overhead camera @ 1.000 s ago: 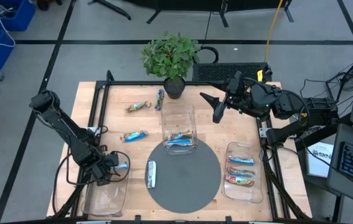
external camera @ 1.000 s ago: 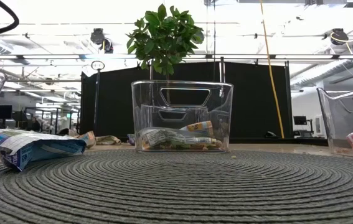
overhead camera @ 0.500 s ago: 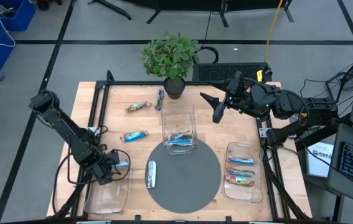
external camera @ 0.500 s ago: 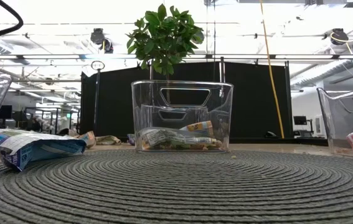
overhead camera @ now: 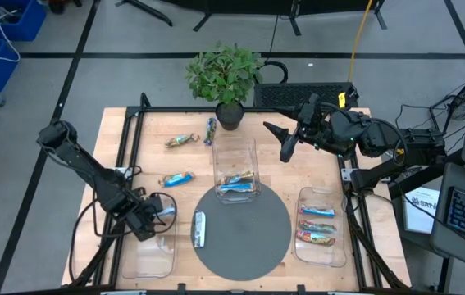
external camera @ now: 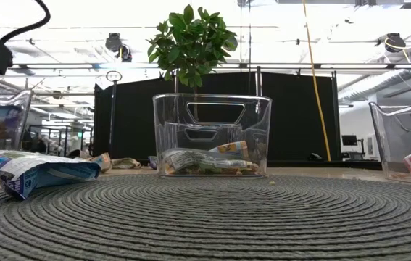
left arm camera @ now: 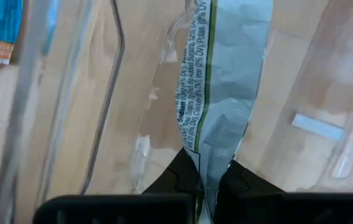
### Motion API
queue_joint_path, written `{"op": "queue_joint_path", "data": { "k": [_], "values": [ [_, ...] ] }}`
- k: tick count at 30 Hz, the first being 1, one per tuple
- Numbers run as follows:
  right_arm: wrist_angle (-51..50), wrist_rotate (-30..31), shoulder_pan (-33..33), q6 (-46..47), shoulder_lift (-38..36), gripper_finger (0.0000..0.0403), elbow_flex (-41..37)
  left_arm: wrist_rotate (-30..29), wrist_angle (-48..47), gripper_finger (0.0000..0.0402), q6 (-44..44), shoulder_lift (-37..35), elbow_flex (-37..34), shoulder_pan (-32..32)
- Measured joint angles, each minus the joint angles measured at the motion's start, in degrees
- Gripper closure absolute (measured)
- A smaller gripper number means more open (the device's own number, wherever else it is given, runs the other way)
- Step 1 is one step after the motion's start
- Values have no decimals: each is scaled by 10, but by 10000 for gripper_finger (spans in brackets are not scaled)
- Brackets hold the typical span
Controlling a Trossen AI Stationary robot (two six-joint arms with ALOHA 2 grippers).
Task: Pick and place Granola Bars by type
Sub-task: Put the middle green granola bar into the left transparent bin, then put the bottom green granola bar into the left transparent bin
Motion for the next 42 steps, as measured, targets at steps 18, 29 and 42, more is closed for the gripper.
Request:
{"op": "queue_joint_path", "data": {
  "k": [18, 29, 42],
  "values": [
    [0, 0, 0, 0, 0, 170, 0, 13, 6, 307, 37, 0, 1, 21],
    [-1, 0, 0, -5, 0, 170, 0, 56, 9, 175, 19, 0, 1, 21],
    [-3, 0, 0, -13, 0, 170, 0, 22, 8, 100, 46, 0, 86, 26]
  ]
}}
